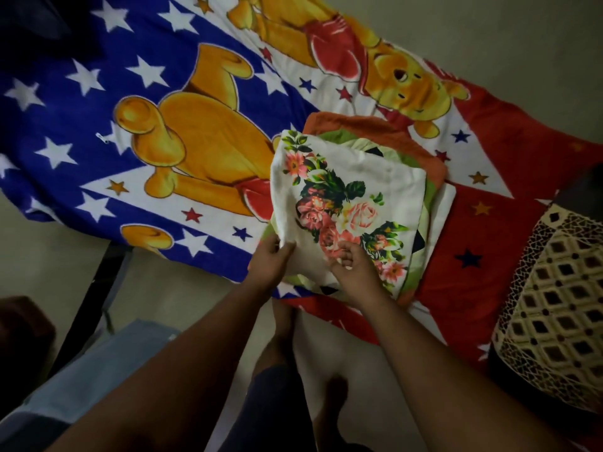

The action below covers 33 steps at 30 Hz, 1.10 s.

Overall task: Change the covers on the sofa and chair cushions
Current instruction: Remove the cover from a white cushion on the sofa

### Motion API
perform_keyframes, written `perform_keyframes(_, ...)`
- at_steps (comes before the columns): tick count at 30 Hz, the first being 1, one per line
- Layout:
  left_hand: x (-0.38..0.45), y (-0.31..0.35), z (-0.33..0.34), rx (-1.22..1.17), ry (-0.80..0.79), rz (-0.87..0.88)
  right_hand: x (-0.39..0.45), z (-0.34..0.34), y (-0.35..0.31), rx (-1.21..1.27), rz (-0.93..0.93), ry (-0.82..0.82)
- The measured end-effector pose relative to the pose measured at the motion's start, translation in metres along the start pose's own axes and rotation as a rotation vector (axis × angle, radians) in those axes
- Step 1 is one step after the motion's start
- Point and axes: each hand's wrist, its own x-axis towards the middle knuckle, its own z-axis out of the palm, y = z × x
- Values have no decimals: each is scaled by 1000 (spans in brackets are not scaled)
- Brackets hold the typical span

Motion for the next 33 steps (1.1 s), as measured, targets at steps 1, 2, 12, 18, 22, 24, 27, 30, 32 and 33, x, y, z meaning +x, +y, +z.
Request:
perform_keyframes(1,-3,0,3,-116,-37,-44,-2,3,-5,-28,-36,-36)
perform_keyframes(2,-11,7,5,-198,-52,-79,-7,3,-12,-103,-99,-86)
perform_keyframes(12,-135,116,5,-409,-142,-20,-102,-59,-87,-842,-538,12)
perform_keyframes(18,-230,127,21,102,16,420,-160,-125,-95,-720,-723,53)
perform_keyframes(22,-283,123,40,658,398,665,-204,-158,-99,-553,-908,-97)
perform_keyframes(24,-313,123,50,634,498,707,-228,-169,-102,-531,-984,-227)
perform_keyframes(27,-354,118,56,575,528,741,-248,-174,-106,-598,-1094,-316)
perform_keyframes(30,-398,99,47,405,540,622,-267,-165,-108,-805,-1280,-308)
perform_keyframes(32,-422,81,36,307,596,617,-285,-153,-110,-867,-1397,-284)
perform_keyframes(33,-437,72,32,253,622,610,-295,-145,-109,-881,-1438,-270)
